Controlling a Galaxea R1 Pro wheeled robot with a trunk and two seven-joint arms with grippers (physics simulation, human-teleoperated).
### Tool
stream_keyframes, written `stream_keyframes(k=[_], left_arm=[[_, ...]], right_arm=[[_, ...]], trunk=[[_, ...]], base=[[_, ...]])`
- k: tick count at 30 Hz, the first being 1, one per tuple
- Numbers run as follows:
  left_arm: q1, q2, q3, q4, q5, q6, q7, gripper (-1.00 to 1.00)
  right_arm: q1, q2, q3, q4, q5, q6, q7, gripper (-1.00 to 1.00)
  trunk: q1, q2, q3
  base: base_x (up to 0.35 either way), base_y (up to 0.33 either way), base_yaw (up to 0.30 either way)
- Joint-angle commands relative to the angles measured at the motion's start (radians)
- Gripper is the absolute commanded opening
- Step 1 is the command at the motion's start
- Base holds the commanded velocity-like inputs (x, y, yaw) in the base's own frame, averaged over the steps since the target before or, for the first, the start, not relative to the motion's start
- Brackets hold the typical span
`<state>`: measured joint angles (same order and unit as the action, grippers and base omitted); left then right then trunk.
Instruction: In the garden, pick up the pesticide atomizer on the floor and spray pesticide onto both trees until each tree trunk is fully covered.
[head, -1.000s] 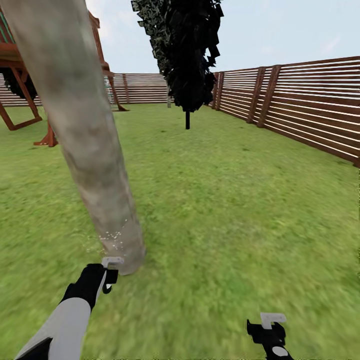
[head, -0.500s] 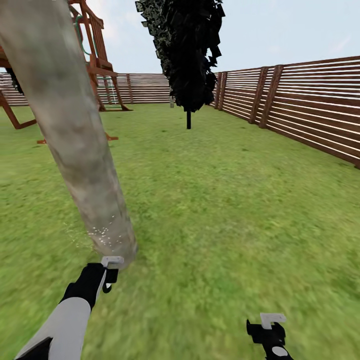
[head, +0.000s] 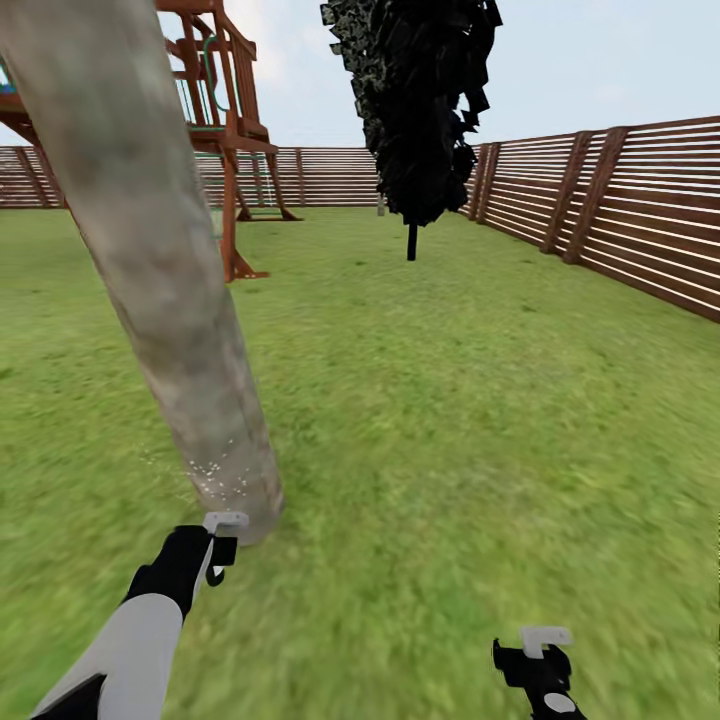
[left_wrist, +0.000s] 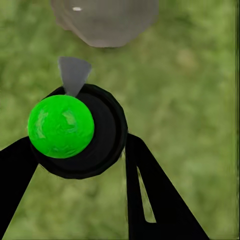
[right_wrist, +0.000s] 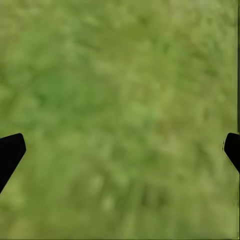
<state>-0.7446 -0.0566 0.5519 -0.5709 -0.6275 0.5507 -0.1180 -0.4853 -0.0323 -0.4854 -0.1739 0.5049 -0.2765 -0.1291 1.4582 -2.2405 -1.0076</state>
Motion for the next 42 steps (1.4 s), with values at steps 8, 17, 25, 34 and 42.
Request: stream_keyframes(k=[8,17,25,34,42], left_arm=[[-0.001,-0.002,0.008,-0.003,-0.012,0.003,-0.009,-1.00],[-0.001,0.000,0.009,-0.003,-0.008,0.005,-0.009,-1.00],[-0.001,0.008,0.008,-0.004,-0.008,0.005,-0.009,-1.00],[-0.020,0.000,0.007,-0.004,-0.008,0.013,-0.010,-1.00],[-0.033,-0.004,0.008,-0.004,-0.008,0.014,-0.010,-1.00]], right_arm=[[-0.001,0.000,-0.007,0.002,0.011,-0.004,-0.003,1.00],[-0.001,0.000,-0.007,0.002,0.011,-0.004,-0.003,1.00],[-0.001,0.000,-0.007,0.002,0.011,-0.004,-0.003,1.00],[-0.001,0.000,-0.007,0.003,0.012,-0.004,-0.003,1.00],[-0.001,0.000,-0.007,0.002,0.012,-0.004,-0.003,1.00]], trunk=[[0.000,0.000,-0.001],[0.000,0.000,-0.001],[0.000,0.000,-0.001],[0.000,0.000,-0.001],[0.000,0.000,-0.001]], base=[[0.013,-0.271,0.004],[0.180,-0.225,0.156],[0.140,-0.228,0.275],[-0.213,-0.209,0.276],[0.183,-0.151,0.163]])
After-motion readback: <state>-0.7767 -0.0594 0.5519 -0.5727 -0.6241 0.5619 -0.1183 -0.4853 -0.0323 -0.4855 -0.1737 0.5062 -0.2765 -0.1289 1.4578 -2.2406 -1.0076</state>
